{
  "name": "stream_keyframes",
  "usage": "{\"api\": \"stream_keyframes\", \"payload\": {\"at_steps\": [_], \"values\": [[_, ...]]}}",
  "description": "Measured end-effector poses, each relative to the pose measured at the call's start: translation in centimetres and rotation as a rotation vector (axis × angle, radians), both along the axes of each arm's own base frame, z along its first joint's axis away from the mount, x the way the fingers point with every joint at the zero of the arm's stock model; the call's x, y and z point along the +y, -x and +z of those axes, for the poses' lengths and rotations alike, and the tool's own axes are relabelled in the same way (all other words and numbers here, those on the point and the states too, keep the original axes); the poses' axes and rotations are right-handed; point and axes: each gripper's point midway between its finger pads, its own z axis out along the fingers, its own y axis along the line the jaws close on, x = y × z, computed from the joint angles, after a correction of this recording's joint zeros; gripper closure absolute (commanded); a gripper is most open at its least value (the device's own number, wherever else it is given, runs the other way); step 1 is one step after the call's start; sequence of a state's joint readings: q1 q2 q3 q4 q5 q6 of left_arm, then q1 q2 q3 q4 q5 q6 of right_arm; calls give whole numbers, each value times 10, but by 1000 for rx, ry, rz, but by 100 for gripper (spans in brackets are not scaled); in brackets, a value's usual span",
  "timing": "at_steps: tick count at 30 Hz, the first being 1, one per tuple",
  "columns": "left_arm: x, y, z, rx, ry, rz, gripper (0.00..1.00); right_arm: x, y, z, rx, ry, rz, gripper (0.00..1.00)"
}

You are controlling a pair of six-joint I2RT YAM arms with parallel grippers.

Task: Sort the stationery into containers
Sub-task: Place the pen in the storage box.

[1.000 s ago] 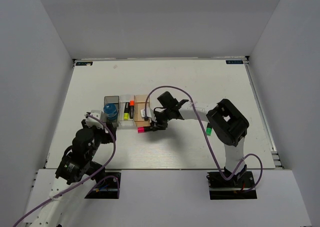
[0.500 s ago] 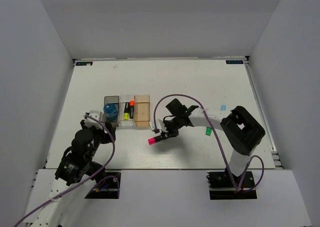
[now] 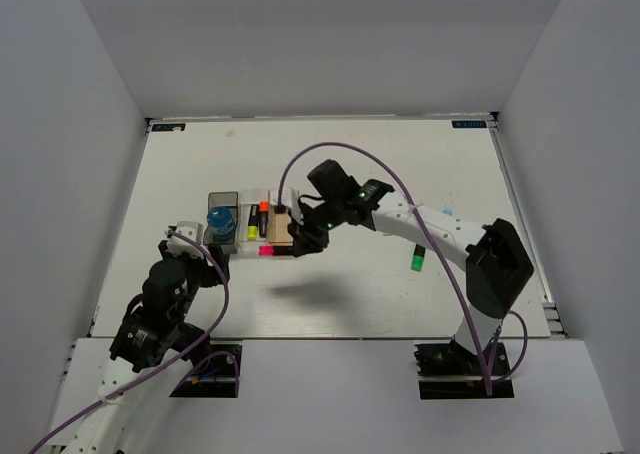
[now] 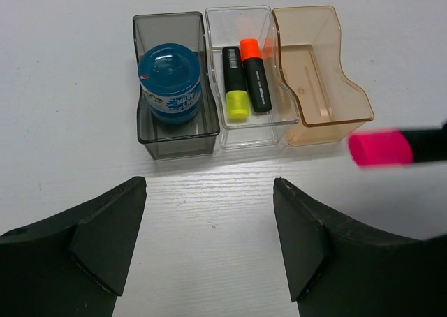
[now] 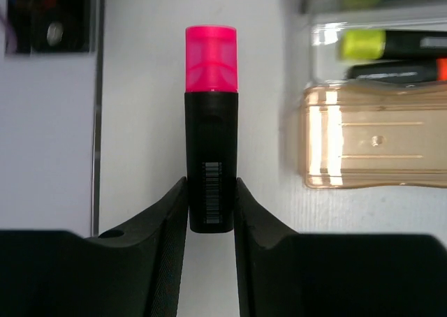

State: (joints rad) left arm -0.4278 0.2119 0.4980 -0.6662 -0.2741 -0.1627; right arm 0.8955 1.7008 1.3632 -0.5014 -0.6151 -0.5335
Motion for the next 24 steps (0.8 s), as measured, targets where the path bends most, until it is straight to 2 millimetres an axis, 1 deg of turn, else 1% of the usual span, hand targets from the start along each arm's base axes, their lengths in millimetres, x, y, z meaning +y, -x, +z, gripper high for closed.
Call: {"api": "stream_keyframes", "payload": {"at_steps": [3, 6, 9, 13, 16, 19, 24], "values": [[2, 0, 0, -1, 0, 10, 16, 26, -26, 17, 53, 2, -171, 100], [4, 0, 1, -5, -3, 23, 16, 51, -58, 24, 104, 9, -356, 100], [6, 0, 1, -9, -6, 34, 16, 68, -90, 19, 116, 16, -535, 100], [8, 0, 2, -12, -8, 43, 16, 74, -116, 3, 122, 51, -737, 100], [9, 0, 1, -12, -9, 46, 16, 76, -128, -10, 137, 72, -848, 100], [9, 0, 2, -12, -9, 48, 16, 80, -131, -22, 177, 87, -907, 100], [10, 0, 1, -12, -10, 51, 16, 89, -132, -30, 243, 83, -949, 100]]}}
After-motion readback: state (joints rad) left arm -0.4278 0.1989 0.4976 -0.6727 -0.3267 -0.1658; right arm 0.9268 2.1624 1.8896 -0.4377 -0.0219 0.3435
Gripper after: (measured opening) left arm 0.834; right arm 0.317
